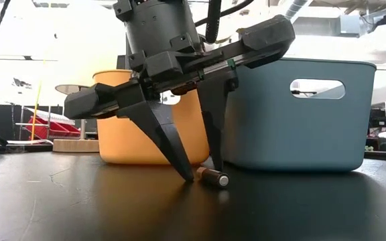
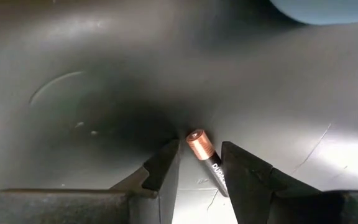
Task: Sort batteries
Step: Put the black battery into the yellow bin
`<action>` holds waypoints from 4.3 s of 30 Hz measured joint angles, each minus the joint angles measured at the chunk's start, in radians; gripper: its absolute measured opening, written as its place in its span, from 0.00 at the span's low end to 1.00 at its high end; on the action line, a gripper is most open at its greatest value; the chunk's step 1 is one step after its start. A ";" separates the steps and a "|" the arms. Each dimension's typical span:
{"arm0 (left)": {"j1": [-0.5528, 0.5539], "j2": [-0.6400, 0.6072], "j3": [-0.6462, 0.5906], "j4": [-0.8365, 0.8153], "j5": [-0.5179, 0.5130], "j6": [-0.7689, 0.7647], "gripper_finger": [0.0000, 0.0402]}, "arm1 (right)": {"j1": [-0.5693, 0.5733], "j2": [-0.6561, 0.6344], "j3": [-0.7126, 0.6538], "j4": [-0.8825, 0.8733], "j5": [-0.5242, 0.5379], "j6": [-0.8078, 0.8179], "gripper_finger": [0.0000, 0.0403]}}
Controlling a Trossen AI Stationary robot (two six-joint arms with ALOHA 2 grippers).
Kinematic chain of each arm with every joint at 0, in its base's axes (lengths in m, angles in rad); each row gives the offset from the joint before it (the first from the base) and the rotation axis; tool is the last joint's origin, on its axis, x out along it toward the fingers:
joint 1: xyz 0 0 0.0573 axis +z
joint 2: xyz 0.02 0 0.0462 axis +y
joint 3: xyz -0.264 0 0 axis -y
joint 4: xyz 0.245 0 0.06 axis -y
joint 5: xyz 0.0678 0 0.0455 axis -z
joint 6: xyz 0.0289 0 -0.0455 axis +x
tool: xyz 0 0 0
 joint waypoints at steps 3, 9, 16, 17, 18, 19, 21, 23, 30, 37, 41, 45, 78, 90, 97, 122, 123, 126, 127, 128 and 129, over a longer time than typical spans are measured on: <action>-0.003 0.000 0.000 -0.010 0.012 0.000 0.30 | 0.000 0.000 0.000 0.000 0.000 0.000 0.35; -0.004 -0.002 0.001 -0.038 0.079 0.026 0.30 | 0.000 0.000 0.000 -0.001 0.000 0.001 0.35; -0.005 -0.002 0.001 -0.060 0.133 0.066 0.25 | 0.000 0.000 0.000 -0.001 0.000 0.001 0.35; -0.005 -0.002 0.001 -0.063 0.140 0.070 0.23 | 0.000 0.000 0.000 -0.001 0.000 0.001 0.35; -0.005 -0.002 0.000 -0.066 0.144 0.075 0.21 | 0.000 0.000 0.000 -0.001 0.000 0.001 0.35; -0.006 -0.002 0.000 -0.068 0.146 0.078 0.19 | 0.000 0.000 0.000 -0.002 0.000 0.001 0.35; -0.006 -0.002 0.000 -0.073 0.152 0.081 0.14 | 0.000 0.000 0.000 -0.001 0.000 0.001 0.35; -0.006 -0.002 0.000 -0.073 0.168 0.093 0.11 | 0.000 0.000 0.000 -0.002 0.000 0.001 0.35; -0.008 -0.002 0.000 -0.081 0.179 0.121 0.06 | 0.000 0.000 0.000 -0.002 0.000 0.001 0.35; -0.029 -0.004 0.002 -0.087 0.177 0.134 0.06 | 0.000 0.000 0.000 -0.005 0.000 0.002 0.35; -0.046 -0.003 0.013 -0.097 0.179 0.135 0.05 | 0.000 0.000 0.000 -0.005 0.000 0.002 0.35; -0.060 0.000 0.039 -0.152 0.188 0.139 0.05 | 0.000 0.000 0.000 -0.005 0.000 0.002 0.35; -0.178 -0.002 0.564 -0.731 -0.386 0.253 0.05 | 0.000 0.000 0.000 -0.012 0.000 0.010 0.35; 0.079 -0.031 0.586 -0.824 -0.485 0.547 0.05 | -0.001 0.000 0.000 -0.004 0.000 0.011 0.35; 0.206 -0.034 0.584 -0.824 -0.406 0.684 0.05 | 0.000 0.000 0.000 -0.005 0.001 0.023 0.35; 0.262 -0.544 -0.442 -0.075 -0.347 0.647 0.05 | -0.019 0.000 0.000 -0.076 0.001 0.090 0.35; 0.269 -0.557 -0.473 -0.061 -0.347 0.643 0.05 | -0.025 0.000 0.000 -0.076 0.000 0.090 0.35; 0.295 -0.604 -0.534 0.010 -0.318 0.676 0.05 | -0.045 0.000 0.000 -0.076 0.000 0.092 0.35; 0.305 -0.616 -0.546 0.032 -0.314 0.701 0.06 | -0.052 0.000 0.000 -0.076 0.001 0.101 0.35; 0.312 -0.623 -0.554 0.056 -0.313 0.724 0.07 | -0.061 0.000 0.000 -0.076 0.001 0.110 0.35; 0.320 -0.627 -0.557 0.072 -0.312 0.746 0.09 | -0.071 0.000 0.000 -0.075 0.000 0.113 0.35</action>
